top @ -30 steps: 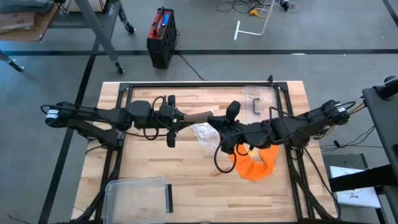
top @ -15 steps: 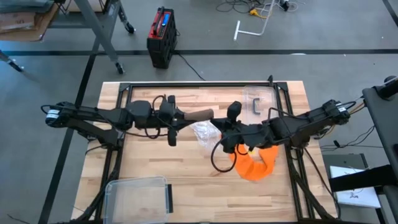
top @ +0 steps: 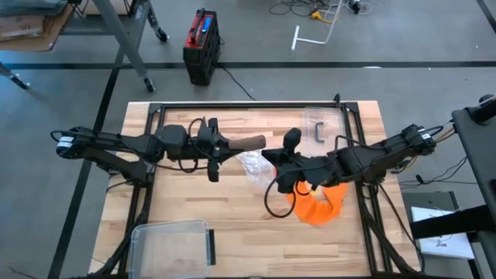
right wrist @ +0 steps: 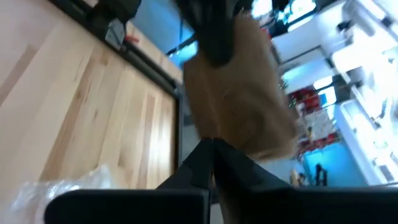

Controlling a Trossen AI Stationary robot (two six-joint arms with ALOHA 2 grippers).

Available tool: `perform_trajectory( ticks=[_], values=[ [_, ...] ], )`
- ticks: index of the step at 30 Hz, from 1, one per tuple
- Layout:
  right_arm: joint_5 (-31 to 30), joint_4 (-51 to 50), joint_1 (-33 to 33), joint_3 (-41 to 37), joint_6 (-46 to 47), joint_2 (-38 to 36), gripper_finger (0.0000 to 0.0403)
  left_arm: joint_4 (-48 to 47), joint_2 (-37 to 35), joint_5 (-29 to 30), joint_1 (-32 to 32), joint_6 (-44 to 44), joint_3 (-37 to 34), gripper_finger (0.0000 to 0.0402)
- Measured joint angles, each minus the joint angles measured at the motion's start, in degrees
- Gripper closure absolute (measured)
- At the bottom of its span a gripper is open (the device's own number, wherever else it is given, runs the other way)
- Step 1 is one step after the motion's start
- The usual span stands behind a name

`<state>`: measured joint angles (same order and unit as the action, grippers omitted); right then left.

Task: Roll bandage
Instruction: Roll the brown bandage

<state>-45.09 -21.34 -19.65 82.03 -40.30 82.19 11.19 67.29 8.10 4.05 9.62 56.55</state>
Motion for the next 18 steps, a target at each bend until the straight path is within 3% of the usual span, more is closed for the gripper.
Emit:
perform_trajectory(
  ticks=[10, 18],
  values=[
    [0.8, 6.6, -1.8, 0.0, -0.9, -1.0, 0.0311, -0.6, 0.0, 0.2, 0.0, -1.6, 0.0, 0.0353],
    [4.6, 7.0, -2.1, -3.0, 4.4, -1.9, 0.0311, -0.7, 0.0, -1.5, 0.0, -3.1, 0.0, 0.0353]
  ],
)
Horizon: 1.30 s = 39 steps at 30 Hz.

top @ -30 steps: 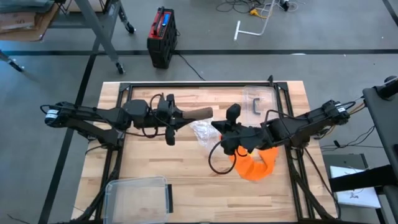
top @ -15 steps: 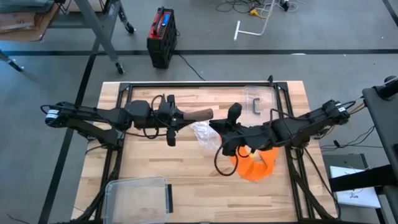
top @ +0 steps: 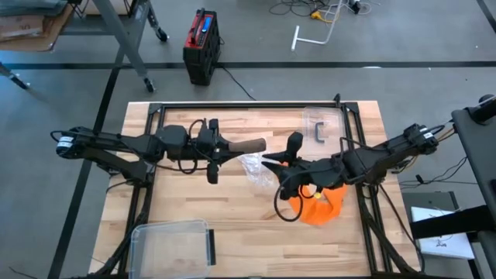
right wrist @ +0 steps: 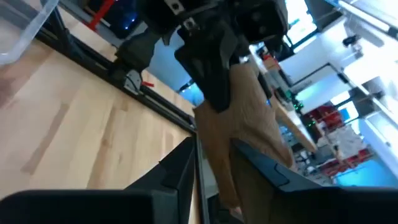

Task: Roll bandage
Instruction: Roll the brown bandage

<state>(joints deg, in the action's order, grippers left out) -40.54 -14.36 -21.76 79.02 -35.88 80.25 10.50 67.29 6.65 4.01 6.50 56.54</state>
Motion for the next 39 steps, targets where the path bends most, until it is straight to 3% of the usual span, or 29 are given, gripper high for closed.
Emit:
perform_trajectory(
  ticks=[9, 25, 39],
  values=[
    [-8.0, -0.1, 1.6, 0.1, -4.0, 0.1, 0.0336, -0.5, 0.0, 0.0, 0.0, -1.8, 0.0, 0.0353],
    [-4.0, 3.4, 3.6, 0.1, -6.8, 0.8, 0.0300, -1.0, 0.0, -0.2, 0.0, -3.6, -0.1, 0.0353],
    [-4.3, 3.1, 4.5, 0.1, -9.7, 1.9, 0.0398, 0.0, 0.2, 0.2, 0.0, 1.2, -0.2, 0.0353]
  ],
)
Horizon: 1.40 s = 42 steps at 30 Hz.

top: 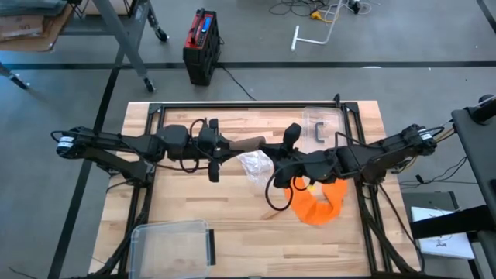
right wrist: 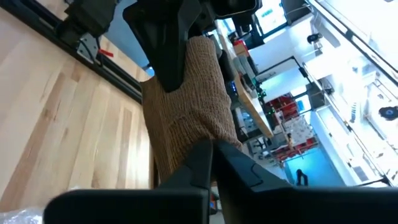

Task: Roll bandage
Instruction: Roll the brown bandage

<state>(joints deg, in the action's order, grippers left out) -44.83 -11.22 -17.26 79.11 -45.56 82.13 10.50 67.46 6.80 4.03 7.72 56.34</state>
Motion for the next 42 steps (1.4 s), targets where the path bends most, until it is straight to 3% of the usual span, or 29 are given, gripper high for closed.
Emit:
perform_trajectory(
  ticks=[18, 27, 32, 36, 42],
  values=[
    [2.1, -8.6, -4.6, 2.7, 7.6, -0.4, 0.0402, 0.5, 0.0, 1.1, 0.1, 1.8, 0.2, 0.0353],
    [-3.1, -11.5, -4.9, 3.8, 7.0, -1.2, 0.0402, 0.0, 0.0, 1.7, 0.0, 1.6, 0.2, 0.0353],
    [-1.6, -10.9, -4.9, 3.8, 6.4, -1.6, 0.0402, -0.1, -0.1, 1.7, 0.0, 1.6, 0.2, 0.0353],
    [-1.1, -9.8, -4.6, 3.8, 4.2, -1.0, 0.0379, -0.1, -0.1, 1.7, 0.0, 1.6, 0.2, 0.0353],
    [-1.1, -2.5, -4.3, 3.8, -3.7, 0.7, 0.0306, -0.2, -0.1, 1.7, 0.0, 1.6, 0.2, 0.0353]
  ],
)
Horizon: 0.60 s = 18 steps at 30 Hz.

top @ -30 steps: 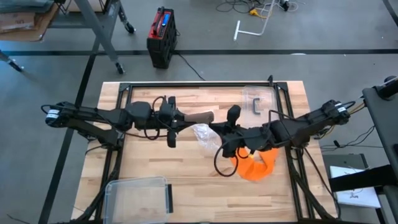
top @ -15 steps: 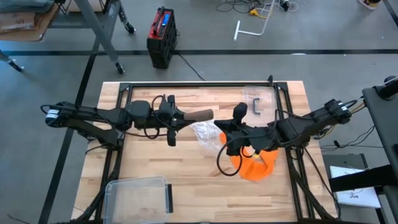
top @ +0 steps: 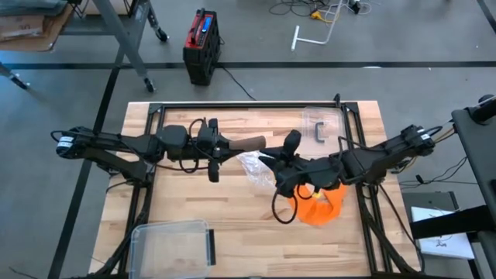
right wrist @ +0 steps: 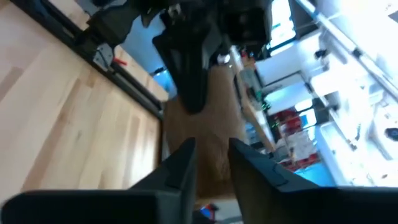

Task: Roll bandage
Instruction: Roll the brown bandage

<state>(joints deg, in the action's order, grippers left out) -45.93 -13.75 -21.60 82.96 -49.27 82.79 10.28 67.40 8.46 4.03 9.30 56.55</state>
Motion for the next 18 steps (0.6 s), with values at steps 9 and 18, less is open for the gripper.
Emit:
perform_trajectory(
  ticks=[9, 18],
  values=[
    [-0.2, 0.2, 3.1, 0.0, -1.9, 1.3, 0.0307, 0.0, 0.0, -1.4, -0.1, 0.0, 0.0, 0.0353],
    [-2.6, -2.0, 3.1, 0.0, -1.7, 1.4, 0.0397, 0.2, -0.1, -1.4, 0.0, 0.2, -0.1, 0.0353]
  ],
)
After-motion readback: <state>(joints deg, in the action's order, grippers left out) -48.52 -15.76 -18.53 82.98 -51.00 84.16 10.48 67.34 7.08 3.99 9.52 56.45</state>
